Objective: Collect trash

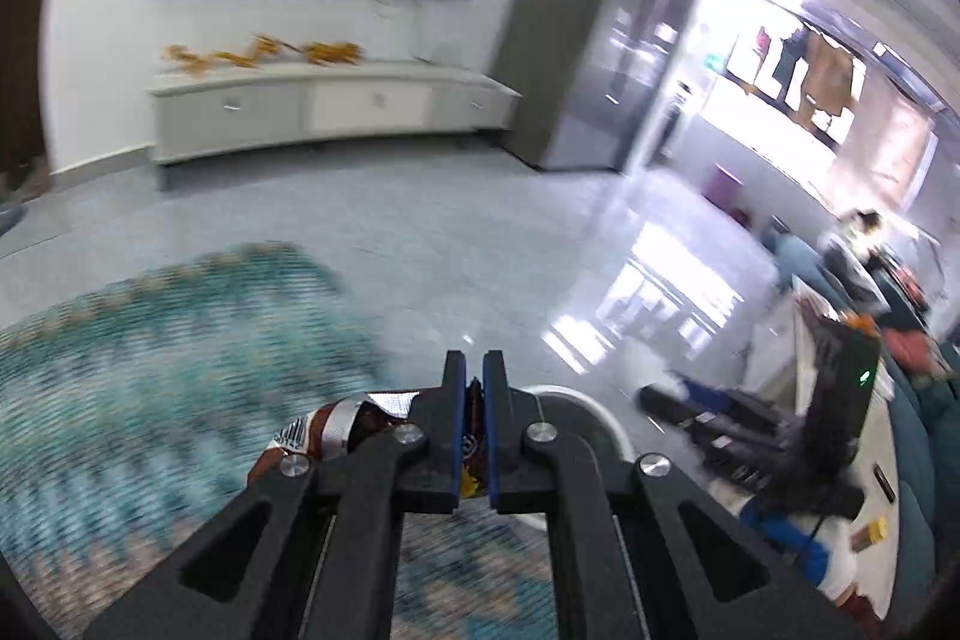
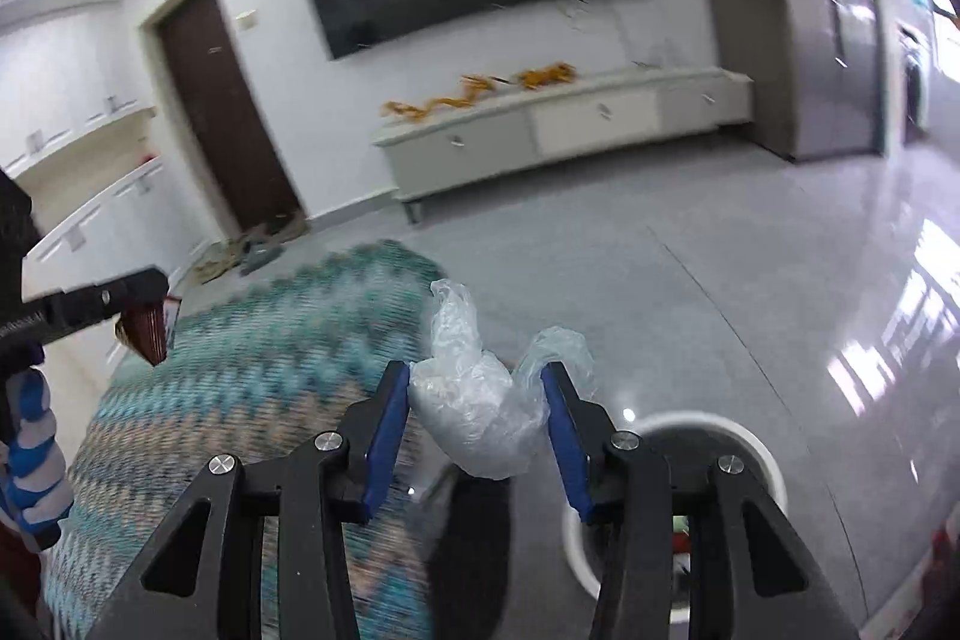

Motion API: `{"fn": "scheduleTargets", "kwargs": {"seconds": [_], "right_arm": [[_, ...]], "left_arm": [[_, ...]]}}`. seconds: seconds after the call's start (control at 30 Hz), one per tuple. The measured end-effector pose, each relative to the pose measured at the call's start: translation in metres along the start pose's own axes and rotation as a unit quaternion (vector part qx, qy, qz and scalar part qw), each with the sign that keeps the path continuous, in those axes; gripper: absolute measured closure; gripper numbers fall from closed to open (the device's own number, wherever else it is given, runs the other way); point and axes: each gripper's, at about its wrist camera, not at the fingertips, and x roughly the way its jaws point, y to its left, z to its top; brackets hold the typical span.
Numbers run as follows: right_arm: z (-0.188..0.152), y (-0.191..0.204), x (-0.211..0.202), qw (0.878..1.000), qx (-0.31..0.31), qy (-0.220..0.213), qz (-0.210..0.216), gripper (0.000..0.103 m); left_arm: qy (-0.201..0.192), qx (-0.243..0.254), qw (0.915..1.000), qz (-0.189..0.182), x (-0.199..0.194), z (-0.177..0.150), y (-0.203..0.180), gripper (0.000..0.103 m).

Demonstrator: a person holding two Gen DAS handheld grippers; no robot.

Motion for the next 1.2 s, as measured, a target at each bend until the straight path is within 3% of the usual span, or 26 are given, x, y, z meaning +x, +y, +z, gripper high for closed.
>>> {"fn": "scheduleTargets", "kwargs": {"seconds": [0.17,0.33,0.5,0.63,0.67,0.73,0.77,0.87,1.03,1.2], "right_arm": [[-0.015,-0.062,0.009,0.997,0.059,0.025,-0.033,0.060],[-0.030,-0.111,0.025,0.992,0.103,0.055,-0.053,0.058],[-0.042,-0.144,0.038,0.986,0.131,0.081,-0.068,0.042],[-0.050,-0.163,0.037,0.981,0.154,0.088,-0.080,0.036],[-0.050,-0.165,0.036,0.980,0.157,0.089,-0.081,0.036],[-0.053,-0.169,0.033,0.979,0.163,0.088,-0.083,0.035],[-0.053,-0.170,0.033,0.979,0.163,0.087,-0.083,0.035],[-0.047,-0.164,0.033,0.980,0.156,0.085,-0.086,0.034],[-0.031,-0.138,0.029,0.987,0.121,0.065,-0.087,0.029],[-0.002,-0.083,0.024,0.993,0.070,0.035,-0.085,0.019]], "left_arm": [[0.057,0.019,0.9973,-0.042,0.083,0.005,-0.056,0.098],[0.103,0.002,0.9930,-0.059,0.151,0.006,-0.082,0.097],[0.150,-0.022,0.9853,-0.080,0.198,-0.001,-0.092,0.096],[0.171,-0.033,0.9813,-0.083,0.217,-0.006,-0.093,0.092],[0.173,-0.035,0.9805,-0.086,0.219,-0.007,-0.093,0.089],[0.168,-0.037,0.9816,-0.083,0.216,-0.010,-0.093,0.055],[0.158,-0.036,0.9838,-0.076,0.212,-0.010,-0.093,0.050],[0.134,-0.030,0.9892,-0.052,0.196,-0.011,-0.090,0.047],[0.071,-0.036,0.9966,0.019,0.149,-0.005,-0.063,0.047],[0.010,-0.077,0.9904,0.114,0.091,-0.007,-0.006,0.046]]}}
